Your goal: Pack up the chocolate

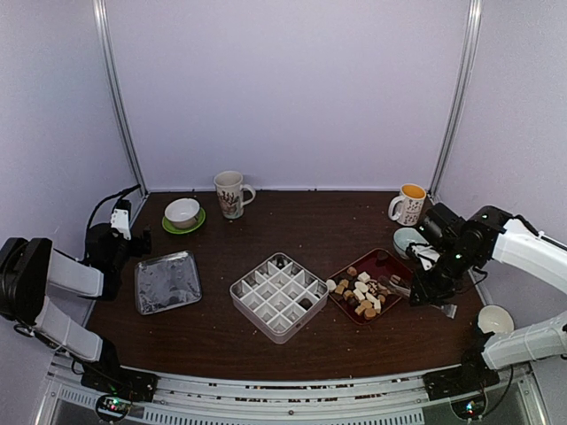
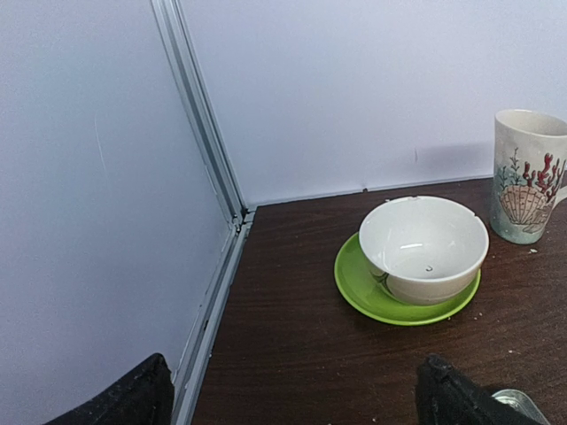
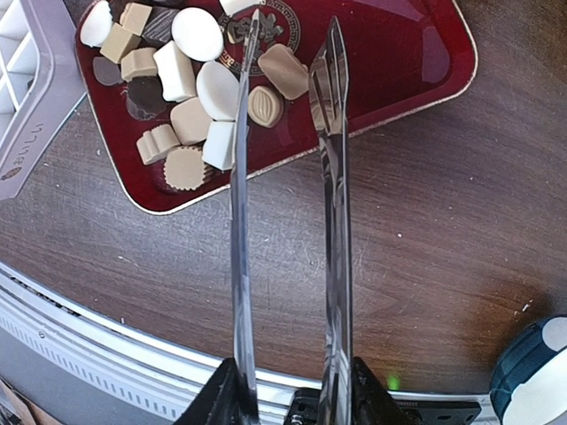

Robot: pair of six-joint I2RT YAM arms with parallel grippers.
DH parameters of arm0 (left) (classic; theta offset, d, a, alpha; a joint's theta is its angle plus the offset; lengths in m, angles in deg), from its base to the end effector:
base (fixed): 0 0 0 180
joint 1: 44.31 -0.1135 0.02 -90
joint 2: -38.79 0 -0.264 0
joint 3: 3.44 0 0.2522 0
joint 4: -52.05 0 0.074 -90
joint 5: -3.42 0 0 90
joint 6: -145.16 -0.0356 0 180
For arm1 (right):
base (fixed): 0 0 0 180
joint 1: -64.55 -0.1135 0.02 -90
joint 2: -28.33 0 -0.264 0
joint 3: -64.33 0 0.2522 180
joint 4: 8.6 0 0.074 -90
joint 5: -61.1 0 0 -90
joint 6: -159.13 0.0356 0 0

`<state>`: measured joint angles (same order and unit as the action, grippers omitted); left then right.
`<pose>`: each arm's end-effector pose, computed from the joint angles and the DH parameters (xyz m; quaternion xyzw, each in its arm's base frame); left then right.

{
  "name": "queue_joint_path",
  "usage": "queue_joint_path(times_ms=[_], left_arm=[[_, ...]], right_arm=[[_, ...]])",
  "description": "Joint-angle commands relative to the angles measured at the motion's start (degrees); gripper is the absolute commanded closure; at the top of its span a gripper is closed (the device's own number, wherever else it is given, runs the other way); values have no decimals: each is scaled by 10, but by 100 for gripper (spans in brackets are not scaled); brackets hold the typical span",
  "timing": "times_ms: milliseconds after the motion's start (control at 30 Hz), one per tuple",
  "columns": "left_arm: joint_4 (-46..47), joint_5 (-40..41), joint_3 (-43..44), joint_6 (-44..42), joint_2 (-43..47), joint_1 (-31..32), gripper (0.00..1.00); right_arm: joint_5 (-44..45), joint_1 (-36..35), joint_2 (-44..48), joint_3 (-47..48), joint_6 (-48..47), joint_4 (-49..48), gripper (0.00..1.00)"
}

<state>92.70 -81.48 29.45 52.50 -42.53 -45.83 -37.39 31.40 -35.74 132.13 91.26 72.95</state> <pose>0.2558 0.0100 0.1710 -0.0218 0.7530 0.0575 0.6552 0.1472 0.1024 0.2606 -0.1030 0.9863 0.1143 0.0596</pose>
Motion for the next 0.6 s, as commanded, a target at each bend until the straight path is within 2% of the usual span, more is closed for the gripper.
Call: queue_joint_path(times_ms=[0, 367, 567], left_arm=[[33, 0, -1, 2, -3, -4, 2], [33, 0, -1, 3, -3, -5, 2], [33, 0, -1, 2, -3, -5, 2]], right_arm=[[13, -1, -16, 4, -17, -19, 62], [5, -1, -42, 0, -26, -33, 61], [30, -1, -44, 20, -30, -13, 60]])
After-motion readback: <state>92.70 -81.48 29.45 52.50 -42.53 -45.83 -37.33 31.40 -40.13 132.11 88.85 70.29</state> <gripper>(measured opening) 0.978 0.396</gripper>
